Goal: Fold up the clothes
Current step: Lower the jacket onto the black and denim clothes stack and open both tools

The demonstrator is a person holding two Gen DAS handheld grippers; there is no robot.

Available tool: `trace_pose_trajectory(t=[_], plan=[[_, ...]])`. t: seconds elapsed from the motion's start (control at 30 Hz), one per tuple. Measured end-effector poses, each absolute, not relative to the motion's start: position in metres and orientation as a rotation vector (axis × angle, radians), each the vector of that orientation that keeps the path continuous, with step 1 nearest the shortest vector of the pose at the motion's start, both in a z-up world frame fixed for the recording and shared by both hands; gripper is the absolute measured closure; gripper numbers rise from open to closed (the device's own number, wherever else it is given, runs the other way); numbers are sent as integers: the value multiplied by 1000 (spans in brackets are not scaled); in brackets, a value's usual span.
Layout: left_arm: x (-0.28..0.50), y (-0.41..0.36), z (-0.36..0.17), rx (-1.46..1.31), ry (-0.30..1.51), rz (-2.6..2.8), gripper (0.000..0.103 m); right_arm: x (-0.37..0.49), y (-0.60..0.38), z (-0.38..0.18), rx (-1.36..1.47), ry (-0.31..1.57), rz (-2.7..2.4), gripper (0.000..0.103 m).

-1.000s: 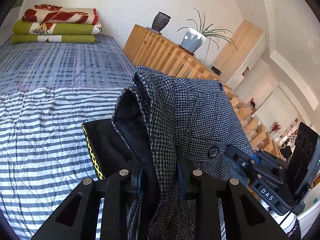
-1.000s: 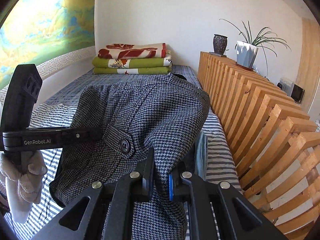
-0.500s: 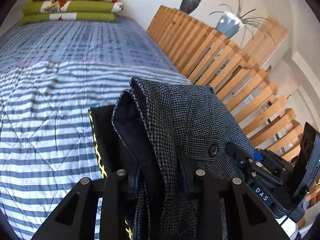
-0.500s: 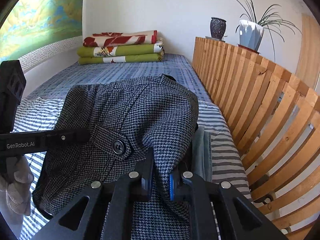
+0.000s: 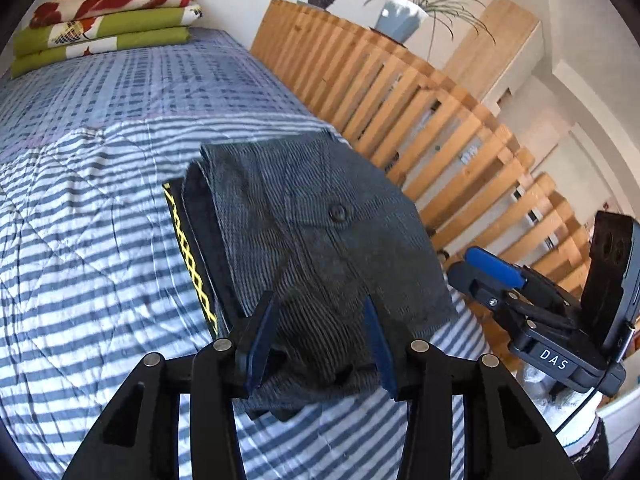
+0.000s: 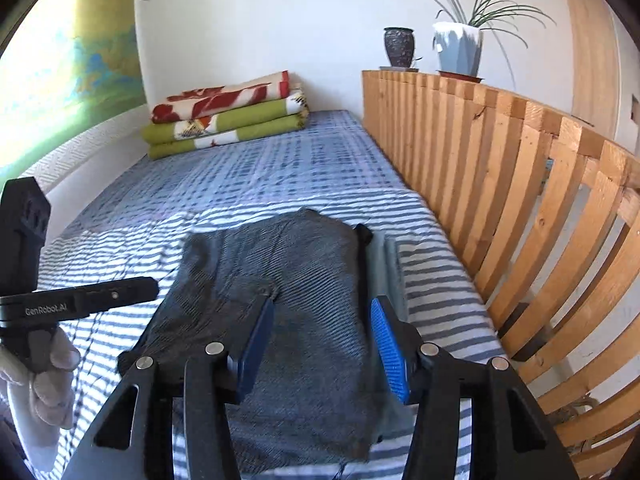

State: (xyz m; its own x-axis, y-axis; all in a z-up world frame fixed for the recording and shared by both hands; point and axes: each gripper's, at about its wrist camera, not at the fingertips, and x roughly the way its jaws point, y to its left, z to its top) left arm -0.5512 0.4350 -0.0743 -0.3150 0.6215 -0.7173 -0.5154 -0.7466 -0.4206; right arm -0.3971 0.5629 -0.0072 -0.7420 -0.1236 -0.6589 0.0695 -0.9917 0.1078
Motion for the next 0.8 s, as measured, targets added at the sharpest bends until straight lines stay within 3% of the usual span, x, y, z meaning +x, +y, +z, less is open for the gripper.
trace_pose_trajectory(t=[0.1,0.2,0.33,0.5,0.8], plan=[[-535,440,-88,-1257,-77,2118,55,-385,549,-19,1161,-168,-2772,56],[-532,434,-99,-1339,-123,2133,55,-384,540,-40,1269,-221,-2735,56],[-503,412,-72,-1318,-124,2159,55,-382,542,-62,1413,-288,-2746,56],[-447,368,-40,-1254,7,2218,54,-331,537,-30,1326,-394,-2772,56],[-319,261,14,-1154,32,2279,53,-195,488,42,1159,-276,-2814,56]])
